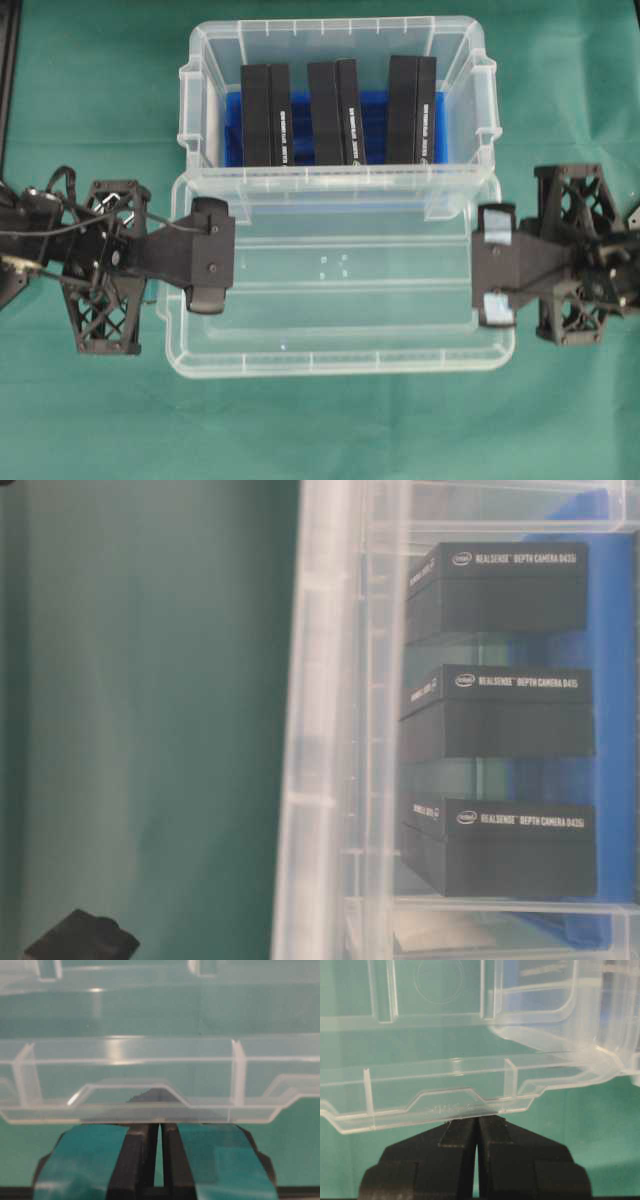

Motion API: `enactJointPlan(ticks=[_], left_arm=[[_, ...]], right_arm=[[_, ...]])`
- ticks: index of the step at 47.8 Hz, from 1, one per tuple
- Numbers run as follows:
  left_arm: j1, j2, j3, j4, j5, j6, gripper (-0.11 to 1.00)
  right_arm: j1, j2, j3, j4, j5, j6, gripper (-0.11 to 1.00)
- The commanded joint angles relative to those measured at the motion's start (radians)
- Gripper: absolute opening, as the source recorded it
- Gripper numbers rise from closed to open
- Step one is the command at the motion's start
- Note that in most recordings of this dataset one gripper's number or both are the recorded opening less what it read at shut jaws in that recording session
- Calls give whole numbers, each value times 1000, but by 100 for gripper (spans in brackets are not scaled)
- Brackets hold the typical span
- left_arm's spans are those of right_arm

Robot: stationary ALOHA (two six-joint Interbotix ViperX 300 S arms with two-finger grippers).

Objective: Clamp the lid of the box with both arms, then lift and open it.
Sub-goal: 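Lower the held lid onto the cloth in front of the box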

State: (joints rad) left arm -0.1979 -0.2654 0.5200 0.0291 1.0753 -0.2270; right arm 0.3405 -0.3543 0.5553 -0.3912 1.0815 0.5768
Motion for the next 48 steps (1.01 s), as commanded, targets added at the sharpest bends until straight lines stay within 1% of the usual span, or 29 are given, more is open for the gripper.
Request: enactJointPlan(ticks=[1,8,15,20,26,36,41,48], left_arm=[[-9,5,-58,26,-44,-44,1],[-61,21,-71,44,-44,-97,1],[-103,35,-77,67,-43,-152,1],[-121,41,-80,83,-41,-183,1],[-138,43,-80,114,-34,-218,1],[-143,57,-74,132,-38,-238,1],[-143,78,-66,140,-51,-239,1],[-140,121,-55,140,-101,-239,1]], right_arm=[[26,12,-115,-37,-23,46,-1],[66,40,-138,-37,-5,75,-1],[97,63,-158,-37,3,84,-1],[109,75,-169,-37,6,86,-1],[112,84,-175,-38,15,86,-1],[112,100,-167,-37,14,100,-1],[112,117,-152,-38,8,123,-1],[112,143,-120,-38,-14,167,-1]])
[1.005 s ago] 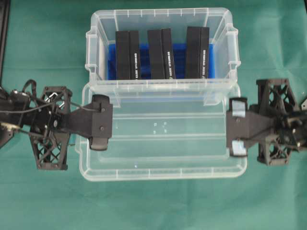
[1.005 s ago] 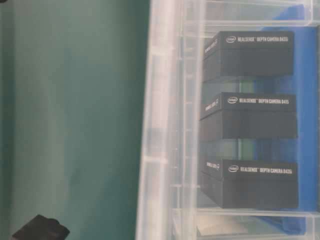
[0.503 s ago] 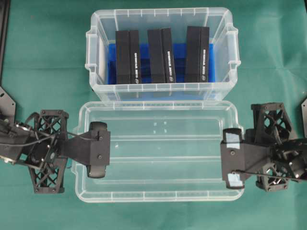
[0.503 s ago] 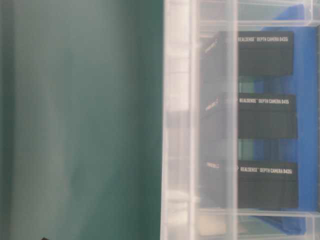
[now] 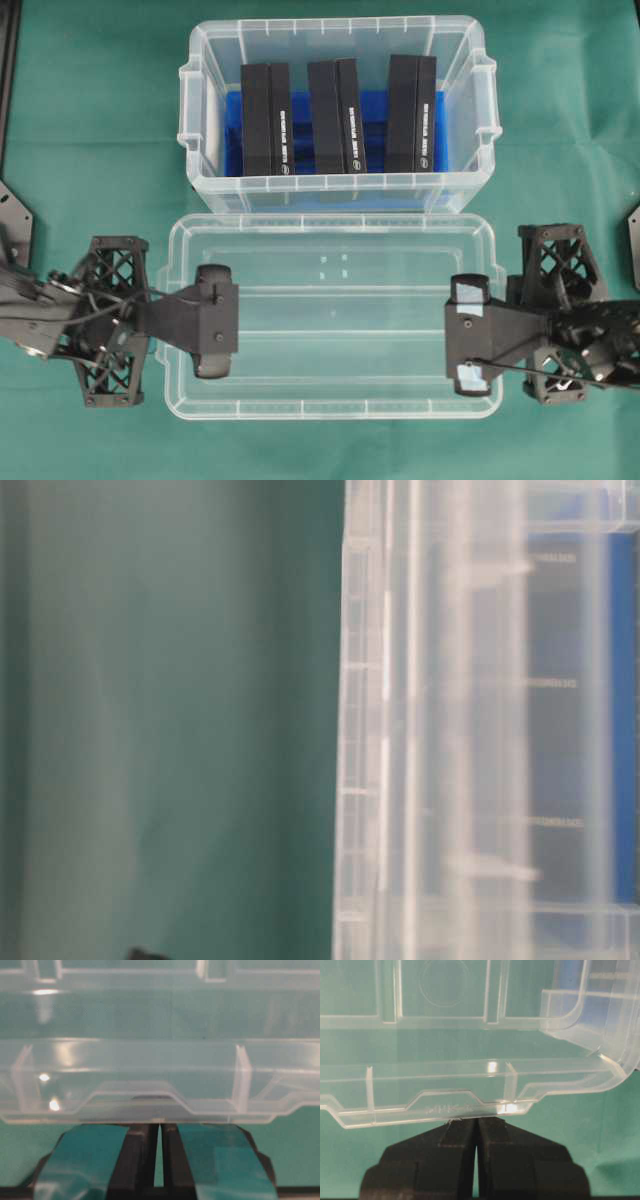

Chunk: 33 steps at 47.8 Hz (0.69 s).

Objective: Clamp the lid of the box with both arms, then lift and open it.
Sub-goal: 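Lower the held lid onto the cloth in front of the box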

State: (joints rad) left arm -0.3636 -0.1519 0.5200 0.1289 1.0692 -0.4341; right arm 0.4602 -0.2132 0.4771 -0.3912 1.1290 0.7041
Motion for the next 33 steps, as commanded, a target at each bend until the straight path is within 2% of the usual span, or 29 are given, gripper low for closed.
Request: enactJointPlan(ticks=[1,9,24,33], left_arm=[[26,14,-52,40,-100,-32,1],[37,61,-25,40,-143,-35,1],[46,121,54,40,-253,-110,1],[46,143,83,40,-291,-146,1]], right_arm=[[-8,5,-37,-38,-66,44,-1],[-8,26,12,-38,-144,77,-1],[-17,71,161,-38,-368,156,-1],[-35,86,206,-37,-445,186,-1]])
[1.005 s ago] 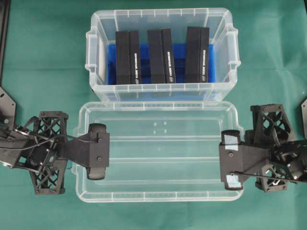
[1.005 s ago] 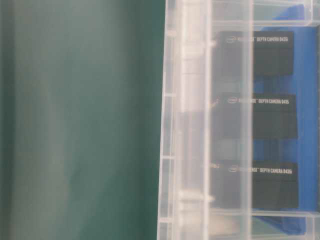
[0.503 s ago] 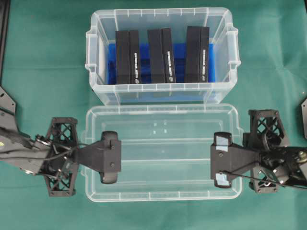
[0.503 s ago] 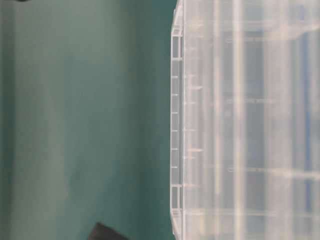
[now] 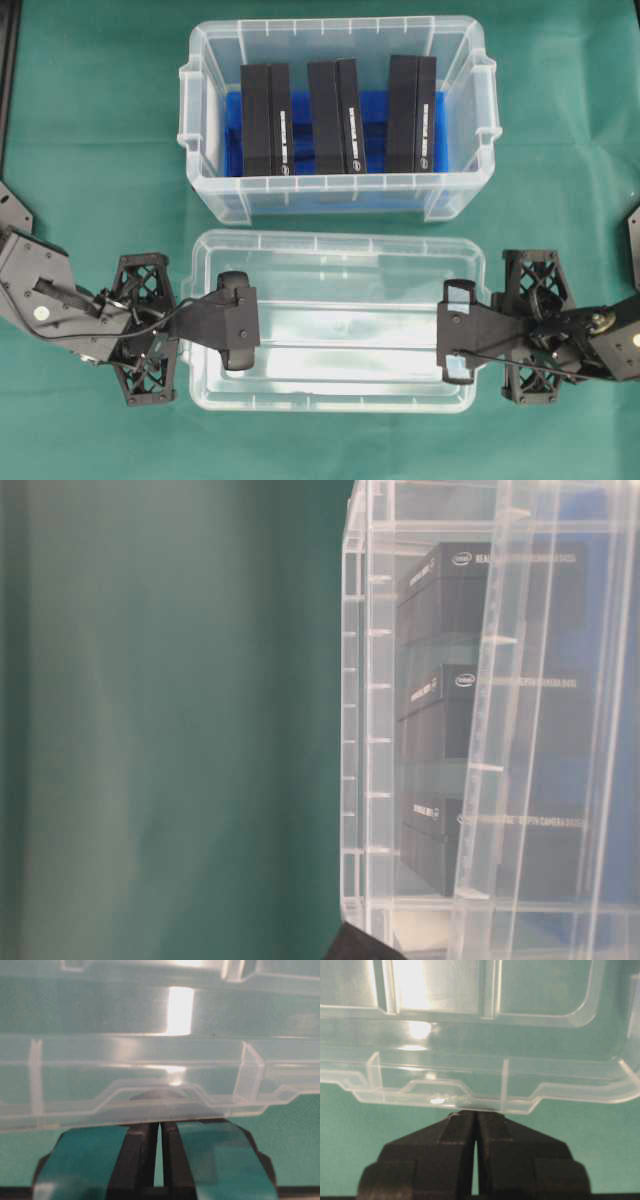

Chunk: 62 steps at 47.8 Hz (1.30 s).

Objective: Clamp the lid of the box with both arms, then lift and open it.
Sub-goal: 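Lower the held lid onto the cloth in front of the box, then open both grippers and withdraw them outward from the lid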

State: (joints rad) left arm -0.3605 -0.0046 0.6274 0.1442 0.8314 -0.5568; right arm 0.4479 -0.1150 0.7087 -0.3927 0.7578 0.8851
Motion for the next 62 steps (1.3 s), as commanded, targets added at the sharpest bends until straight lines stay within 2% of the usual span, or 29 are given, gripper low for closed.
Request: enactJointPlan(ticks=[1,27,39,62], left_arm=[[43,-2,-21,25,-55,-23,1],[41,12,-17,20,-72,-23,1],[23,-25,37,17,-72,-28,1],[-26,-149,172,17,-72,-147,1]], right_arm=[[-26,-11,-25,-37,-78,5,-1],[-37,-9,-23,-43,-81,5,-1],[-35,-46,18,-38,-77,8,-1],[-9,-173,132,-11,-77,17,-1]])
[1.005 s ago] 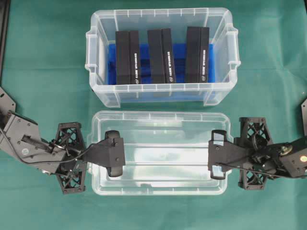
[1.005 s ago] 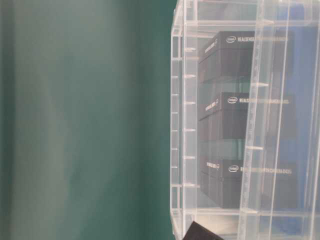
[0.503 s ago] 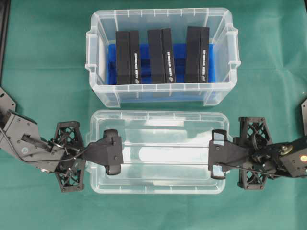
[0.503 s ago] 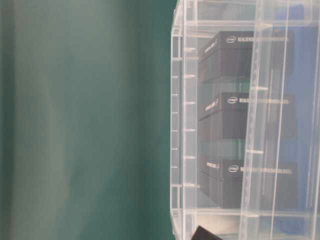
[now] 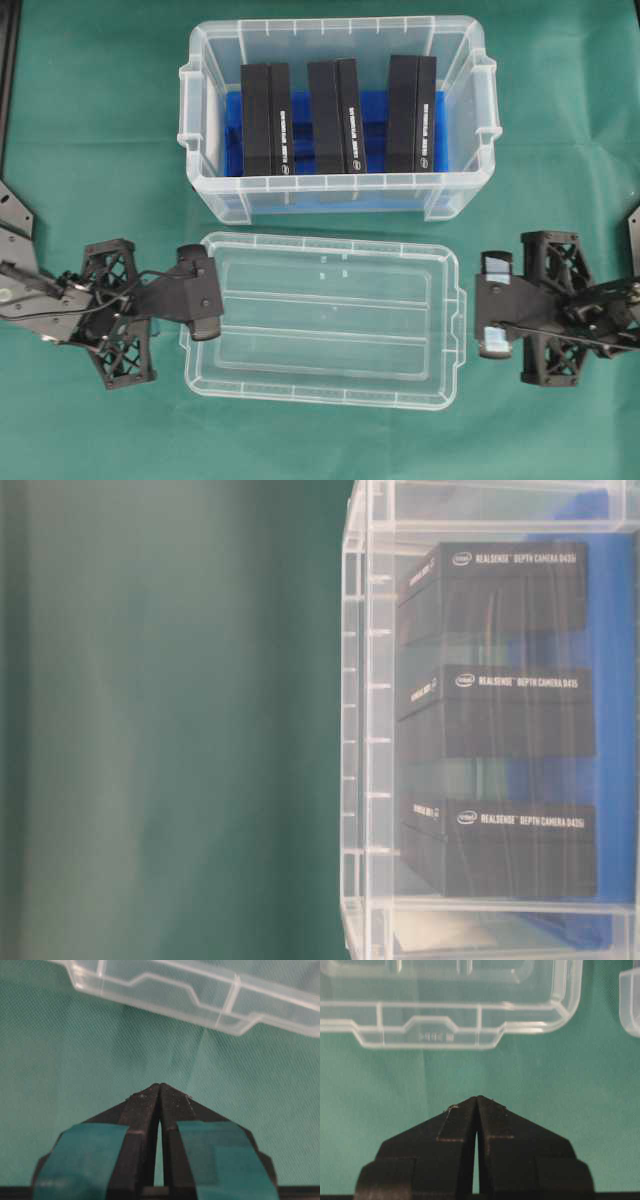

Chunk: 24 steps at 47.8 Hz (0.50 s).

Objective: Clamp the lid of the box with both arms, then lift and open it.
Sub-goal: 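Open both grippers and withdraw them outward from the lid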

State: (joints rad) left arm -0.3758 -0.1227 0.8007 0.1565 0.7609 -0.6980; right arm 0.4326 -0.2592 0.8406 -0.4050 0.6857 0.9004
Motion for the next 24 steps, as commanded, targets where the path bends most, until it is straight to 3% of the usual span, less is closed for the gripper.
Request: enactJointPlan(ticks=[1,24], left_arm=[[-12,-32,0,5,-2,-9,1],[-52,-52,-26,5,0,-14,1]], right_arm=[[8,-32,0,2,-5,2,-1],[25,-44,-25,2,-5,0,-1]])
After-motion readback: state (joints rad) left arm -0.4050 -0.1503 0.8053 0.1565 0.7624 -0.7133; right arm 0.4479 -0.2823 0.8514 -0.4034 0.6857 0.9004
